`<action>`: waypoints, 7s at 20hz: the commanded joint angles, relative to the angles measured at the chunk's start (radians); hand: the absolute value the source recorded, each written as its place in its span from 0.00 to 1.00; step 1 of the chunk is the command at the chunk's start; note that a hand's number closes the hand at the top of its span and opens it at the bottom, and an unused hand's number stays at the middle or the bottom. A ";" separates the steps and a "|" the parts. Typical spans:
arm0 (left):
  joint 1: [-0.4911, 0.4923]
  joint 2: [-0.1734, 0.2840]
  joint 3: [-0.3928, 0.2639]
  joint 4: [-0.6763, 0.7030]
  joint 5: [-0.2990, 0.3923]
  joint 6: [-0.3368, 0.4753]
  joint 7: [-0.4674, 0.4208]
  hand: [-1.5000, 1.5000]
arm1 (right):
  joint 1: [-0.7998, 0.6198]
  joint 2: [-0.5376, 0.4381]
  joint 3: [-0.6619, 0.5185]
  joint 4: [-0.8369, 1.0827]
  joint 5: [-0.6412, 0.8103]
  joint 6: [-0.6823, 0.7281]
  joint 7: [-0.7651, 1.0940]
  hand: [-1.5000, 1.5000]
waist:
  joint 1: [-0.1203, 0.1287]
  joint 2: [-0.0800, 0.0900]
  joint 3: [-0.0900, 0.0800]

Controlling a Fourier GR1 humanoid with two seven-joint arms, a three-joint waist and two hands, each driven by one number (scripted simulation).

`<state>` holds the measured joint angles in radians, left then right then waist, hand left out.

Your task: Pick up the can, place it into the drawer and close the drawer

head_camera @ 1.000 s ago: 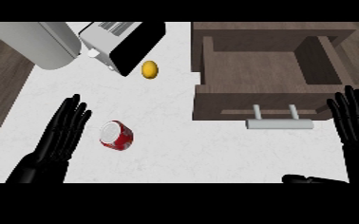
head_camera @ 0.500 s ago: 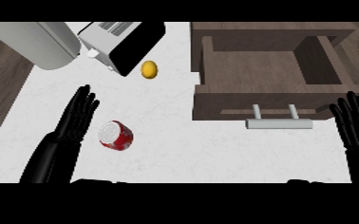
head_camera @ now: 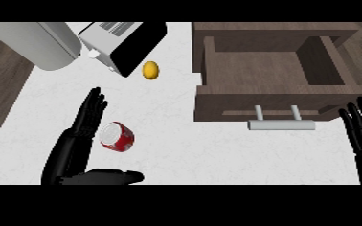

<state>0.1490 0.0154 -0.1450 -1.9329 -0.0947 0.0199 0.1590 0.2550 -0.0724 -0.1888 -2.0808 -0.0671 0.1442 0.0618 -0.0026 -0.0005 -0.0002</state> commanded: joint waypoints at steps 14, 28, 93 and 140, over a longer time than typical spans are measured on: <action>0.076 0.039 0.116 0.269 0.046 -0.057 -0.303 0.00 | -0.011 -0.010 -0.060 0.008 -0.038 0.062 0.008 0.00 | 0.001 0.000 0.000; 0.028 0.052 0.177 0.521 0.024 -0.076 -0.481 0.00 | -0.070 0.070 0.032 0.069 0.127 -0.017 -0.043 0.00 | 0.004 0.001 0.000; -0.382 0.093 0.350 0.913 0.235 -0.018 -0.527 1.00 | 0.072 0.059 -0.087 -0.139 -0.071 0.106 0.062 0.00 | -0.001 0.000 0.000; -1.438 -0.015 -0.016 1.070 0.218 0.453 0.073 1.00 | 0.035 0.038 -0.111 -0.089 -0.063 0.095 0.013 0.00 | -0.033 0.007 0.001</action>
<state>-1.1758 0.0002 -0.1914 -1.0000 0.0890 0.4814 0.2709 0.2867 -0.0341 -0.2972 -2.1814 -0.1329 0.2266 0.0918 -0.0291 0.0040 0.0008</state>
